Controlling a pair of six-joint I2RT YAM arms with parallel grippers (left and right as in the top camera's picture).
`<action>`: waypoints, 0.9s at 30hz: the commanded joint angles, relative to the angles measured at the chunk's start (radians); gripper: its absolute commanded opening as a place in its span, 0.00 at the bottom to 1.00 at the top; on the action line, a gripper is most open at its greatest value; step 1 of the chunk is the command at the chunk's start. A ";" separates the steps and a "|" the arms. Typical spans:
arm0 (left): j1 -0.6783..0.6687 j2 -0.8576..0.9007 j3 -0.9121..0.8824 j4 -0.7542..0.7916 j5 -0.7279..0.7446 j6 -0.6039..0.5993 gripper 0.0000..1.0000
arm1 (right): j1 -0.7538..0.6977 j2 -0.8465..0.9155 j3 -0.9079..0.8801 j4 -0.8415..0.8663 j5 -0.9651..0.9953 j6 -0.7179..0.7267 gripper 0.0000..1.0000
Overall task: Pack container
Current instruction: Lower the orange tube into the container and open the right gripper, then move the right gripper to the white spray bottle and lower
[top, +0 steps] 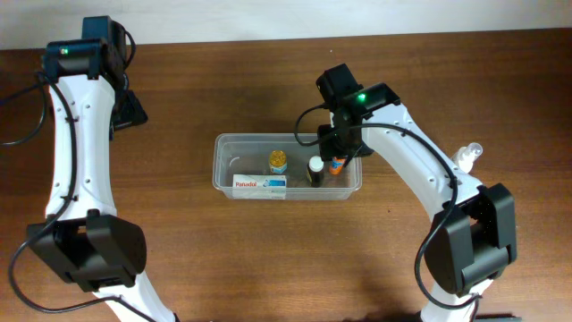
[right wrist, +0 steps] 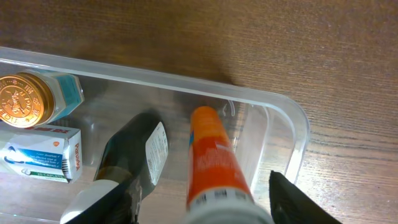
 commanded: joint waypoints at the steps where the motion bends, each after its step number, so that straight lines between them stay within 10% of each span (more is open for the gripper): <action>1: 0.000 -0.007 0.003 -0.001 -0.014 -0.006 0.99 | -0.003 -0.007 0.043 -0.013 0.008 -0.003 0.60; 13: 0.000 -0.007 0.003 -0.001 -0.014 -0.006 0.99 | -0.095 -0.050 0.396 -0.267 0.013 -0.003 0.69; 27: 0.000 -0.007 0.003 -0.001 -0.014 -0.006 0.99 | -0.588 -0.048 0.458 -0.498 0.012 -0.093 0.70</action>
